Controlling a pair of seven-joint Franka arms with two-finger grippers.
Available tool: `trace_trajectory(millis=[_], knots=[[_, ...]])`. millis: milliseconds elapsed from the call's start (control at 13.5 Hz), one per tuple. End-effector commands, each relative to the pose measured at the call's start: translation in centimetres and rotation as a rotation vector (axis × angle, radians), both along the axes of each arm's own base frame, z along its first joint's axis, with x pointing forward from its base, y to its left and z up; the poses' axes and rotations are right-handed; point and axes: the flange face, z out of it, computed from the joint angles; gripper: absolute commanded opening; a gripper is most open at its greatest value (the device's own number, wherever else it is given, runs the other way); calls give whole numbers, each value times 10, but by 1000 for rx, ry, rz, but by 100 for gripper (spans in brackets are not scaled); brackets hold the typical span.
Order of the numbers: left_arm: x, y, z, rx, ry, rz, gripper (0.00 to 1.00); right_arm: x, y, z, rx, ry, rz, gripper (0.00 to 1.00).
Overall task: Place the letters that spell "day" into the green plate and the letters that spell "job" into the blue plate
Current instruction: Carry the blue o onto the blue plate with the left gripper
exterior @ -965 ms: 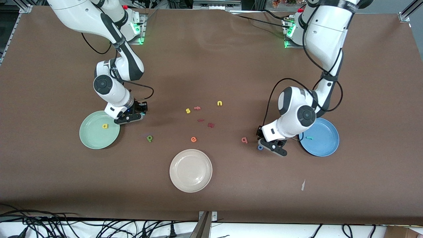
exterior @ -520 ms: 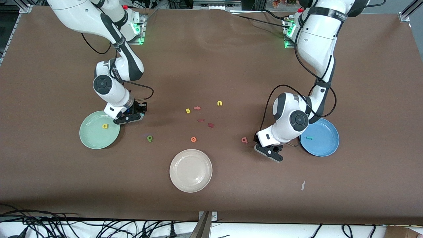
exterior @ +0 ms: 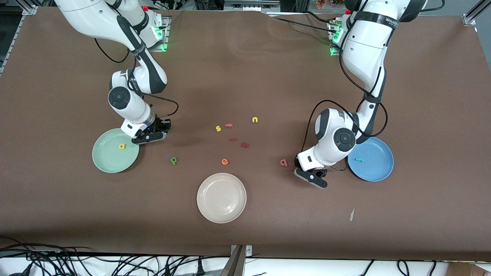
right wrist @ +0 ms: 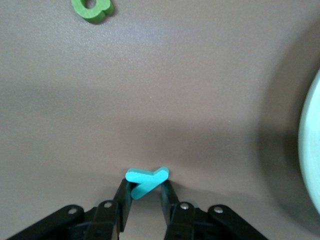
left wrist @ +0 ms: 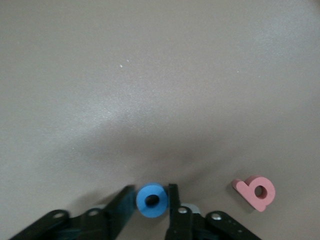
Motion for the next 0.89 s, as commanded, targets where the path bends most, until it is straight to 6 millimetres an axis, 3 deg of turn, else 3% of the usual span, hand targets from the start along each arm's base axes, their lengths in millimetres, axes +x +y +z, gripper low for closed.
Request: trace_trajectory(millis=[0, 148, 297, 594, 817], knots=[[3, -3, -8, 18, -12, -21, 10, -3, 3, -12, 8, 1, -13, 28], [6, 3, 2, 21, -14, -18, 7, -3, 3, -12, 8, 1, -15, 28], [9, 19, 31, 20, 31, -6, 7, -3, 3, -12, 8, 1, -13, 27], [8, 94, 85, 89, 159, -11, 7, -3, 3, -11, 8, 1, -16, 23], [-9, 153, 84, 132, 197, -69, 7, -3, 3, -10, 8, 2, -16, 21]])
